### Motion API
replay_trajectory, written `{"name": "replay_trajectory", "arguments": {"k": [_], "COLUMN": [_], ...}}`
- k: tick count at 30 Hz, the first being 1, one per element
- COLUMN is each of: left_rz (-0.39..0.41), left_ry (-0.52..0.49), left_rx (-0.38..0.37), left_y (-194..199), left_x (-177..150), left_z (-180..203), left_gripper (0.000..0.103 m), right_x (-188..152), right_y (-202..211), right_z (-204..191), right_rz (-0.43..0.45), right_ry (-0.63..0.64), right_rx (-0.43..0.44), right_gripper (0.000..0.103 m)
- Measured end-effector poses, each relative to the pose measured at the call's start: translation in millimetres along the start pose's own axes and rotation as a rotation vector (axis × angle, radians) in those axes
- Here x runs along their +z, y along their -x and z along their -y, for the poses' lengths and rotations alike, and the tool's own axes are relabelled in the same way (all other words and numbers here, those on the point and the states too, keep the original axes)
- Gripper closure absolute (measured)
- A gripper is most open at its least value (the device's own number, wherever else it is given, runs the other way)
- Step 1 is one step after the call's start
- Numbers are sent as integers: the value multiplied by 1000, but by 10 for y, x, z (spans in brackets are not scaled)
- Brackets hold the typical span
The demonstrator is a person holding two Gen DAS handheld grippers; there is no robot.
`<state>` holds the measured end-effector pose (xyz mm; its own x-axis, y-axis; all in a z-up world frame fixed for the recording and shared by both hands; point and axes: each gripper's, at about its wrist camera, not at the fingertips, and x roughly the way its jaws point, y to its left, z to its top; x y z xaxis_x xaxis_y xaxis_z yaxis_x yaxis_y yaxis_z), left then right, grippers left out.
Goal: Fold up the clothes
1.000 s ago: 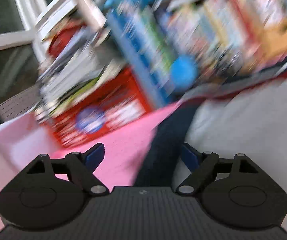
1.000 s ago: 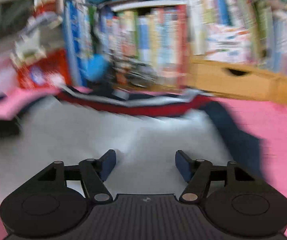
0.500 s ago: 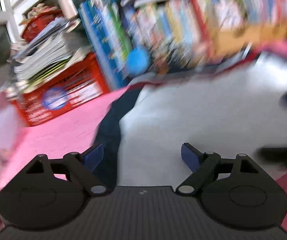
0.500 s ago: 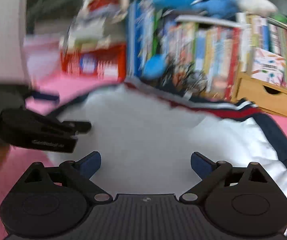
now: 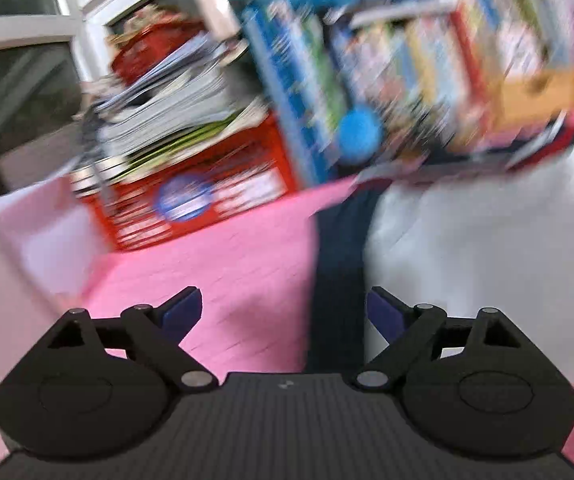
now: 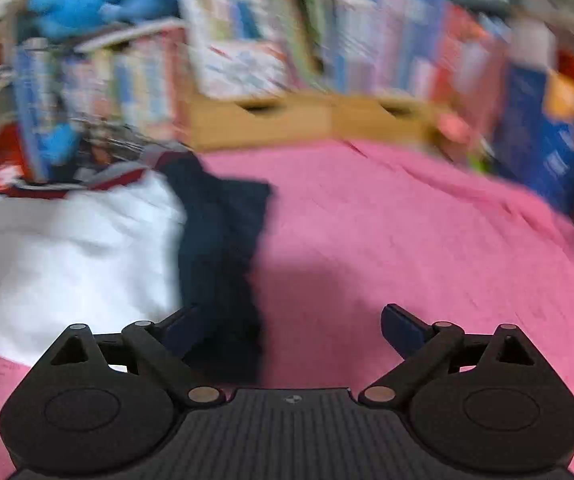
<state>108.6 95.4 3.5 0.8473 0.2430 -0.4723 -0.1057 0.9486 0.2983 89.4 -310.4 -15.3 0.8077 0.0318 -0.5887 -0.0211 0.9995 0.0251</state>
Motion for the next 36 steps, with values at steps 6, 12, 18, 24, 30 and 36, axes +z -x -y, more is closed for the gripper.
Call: {"name": "replay_trajectory", "arguments": {"k": [6, 12, 18, 24, 30, 36], "left_rz": [12, -59, 19, 79, 19, -16], "left_ry": [-19, -52, -128, -10, -87, -6], "left_rx": [-78, 35, 120, 60, 183, 157], "left_y": [-443, -1155, -944, -911, -1456, -1563], "left_x": [373, 282, 209, 534, 417, 399], "left_z": [622, 543, 325, 343, 495, 250], "left_gripper": [10, 0, 3, 6, 4, 0], "right_x": [453, 698, 688, 865, 947, 898], "right_y": [-491, -1362, -1293, -1074, -1553, -1905], "right_z": [-1151, -1491, -601, -846, -1246, -575], "right_rz": [43, -47, -36, 75, 22, -40], "right_ry": [184, 274, 155, 186, 244, -112], "right_rx": [236, 131, 218, 125, 21, 137], "right_gripper": [8, 8, 42, 26, 21, 0]}}
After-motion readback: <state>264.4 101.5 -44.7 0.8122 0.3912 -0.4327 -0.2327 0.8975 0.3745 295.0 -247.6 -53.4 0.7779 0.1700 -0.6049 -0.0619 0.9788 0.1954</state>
